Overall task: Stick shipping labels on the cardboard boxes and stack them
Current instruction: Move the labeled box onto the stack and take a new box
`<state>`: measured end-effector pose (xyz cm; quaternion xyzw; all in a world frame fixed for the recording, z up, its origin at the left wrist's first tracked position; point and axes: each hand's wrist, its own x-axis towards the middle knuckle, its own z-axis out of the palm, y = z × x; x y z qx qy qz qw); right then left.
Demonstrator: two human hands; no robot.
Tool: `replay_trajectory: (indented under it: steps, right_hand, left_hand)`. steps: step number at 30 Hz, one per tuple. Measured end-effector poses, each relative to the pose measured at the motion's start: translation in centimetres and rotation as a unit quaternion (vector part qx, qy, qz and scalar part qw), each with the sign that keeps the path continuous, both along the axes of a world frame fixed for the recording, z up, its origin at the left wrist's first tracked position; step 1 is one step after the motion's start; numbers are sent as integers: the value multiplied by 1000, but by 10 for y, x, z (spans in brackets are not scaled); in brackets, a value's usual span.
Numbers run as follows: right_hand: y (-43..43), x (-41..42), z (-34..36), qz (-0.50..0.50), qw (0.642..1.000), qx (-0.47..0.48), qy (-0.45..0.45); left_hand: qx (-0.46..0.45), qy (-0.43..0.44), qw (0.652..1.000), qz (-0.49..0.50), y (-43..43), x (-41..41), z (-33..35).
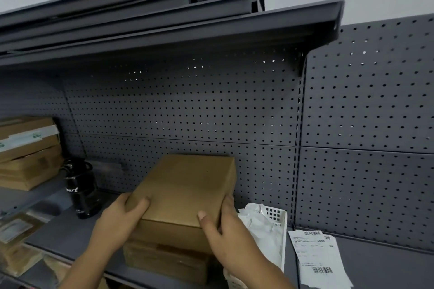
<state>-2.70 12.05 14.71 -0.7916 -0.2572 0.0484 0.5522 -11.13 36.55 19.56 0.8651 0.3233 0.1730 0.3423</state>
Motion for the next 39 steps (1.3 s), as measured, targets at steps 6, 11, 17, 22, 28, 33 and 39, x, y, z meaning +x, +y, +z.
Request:
replay_trajectory:
  steps: [6,11,17,22,28,33,39]
  right_hand:
    - [-58,-8,9,-9,1000,-16,-20]
    - [-123,-13,13,-38,998,-24,-42]
    - [-215,-20,13,-73,996,-27,-35]
    - [-301,-31,8,-103,994,-20,-10]
    - [-396,-41,-2,-144,989,-22,24]
    - [-459,-37,-15,-182,982,-30,38]
    - [-514,-32,-34,-202,978,-36,43]
  left_hand:
    - [36,-11,999,-8,-48,-10,16]
    - [17,-5,999,-47,-100,-10,22]
    - [-22,1,993,-113,-182,6,14]
    - [-38,-2,980,-196,-257,19,0]
    - [-99,-7,954,-282,-344,39,-19]
    - [-99,-13,942,-319,-398,58,-47]
    - [-97,23,942,-322,-449,73,-82]
